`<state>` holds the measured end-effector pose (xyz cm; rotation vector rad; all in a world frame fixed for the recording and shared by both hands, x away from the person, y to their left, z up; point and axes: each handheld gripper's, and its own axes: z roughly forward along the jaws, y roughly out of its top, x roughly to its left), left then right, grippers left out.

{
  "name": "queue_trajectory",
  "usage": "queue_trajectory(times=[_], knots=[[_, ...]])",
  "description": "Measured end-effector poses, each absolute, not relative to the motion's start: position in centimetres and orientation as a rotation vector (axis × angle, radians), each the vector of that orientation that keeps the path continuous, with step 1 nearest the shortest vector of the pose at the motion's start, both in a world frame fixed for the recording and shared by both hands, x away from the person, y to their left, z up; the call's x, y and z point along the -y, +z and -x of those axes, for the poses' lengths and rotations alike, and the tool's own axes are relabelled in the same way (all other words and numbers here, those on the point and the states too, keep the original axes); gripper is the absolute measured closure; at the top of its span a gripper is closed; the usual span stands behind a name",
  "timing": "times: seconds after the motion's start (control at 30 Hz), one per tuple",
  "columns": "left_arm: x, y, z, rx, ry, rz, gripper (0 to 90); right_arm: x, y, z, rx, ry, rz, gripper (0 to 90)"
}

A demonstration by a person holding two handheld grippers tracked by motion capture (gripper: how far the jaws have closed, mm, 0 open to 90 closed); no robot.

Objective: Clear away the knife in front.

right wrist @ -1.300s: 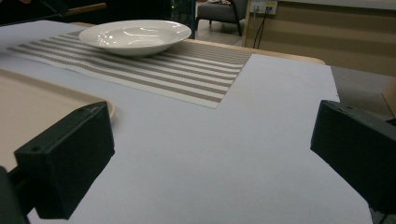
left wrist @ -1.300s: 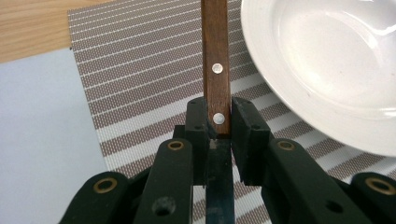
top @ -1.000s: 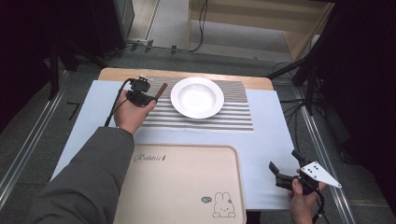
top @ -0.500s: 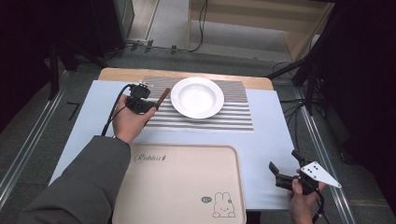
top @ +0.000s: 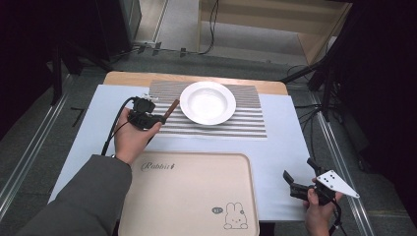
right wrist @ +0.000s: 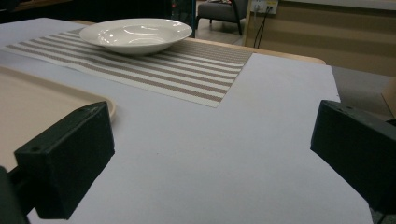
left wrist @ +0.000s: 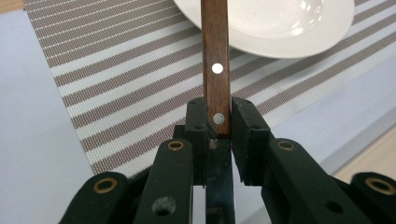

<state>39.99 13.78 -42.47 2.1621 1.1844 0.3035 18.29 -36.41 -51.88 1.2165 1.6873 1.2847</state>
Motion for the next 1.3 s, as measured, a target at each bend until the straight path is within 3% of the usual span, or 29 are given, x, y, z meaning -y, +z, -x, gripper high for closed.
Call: queue_trajectory(times=[1.3], knots=[[-16.2,-42.7,-29.0,-1.107,0.272,-2.129,77.3,36.3,-51.9,-18.3,-1.695,1.267,-1.212,0.0]])
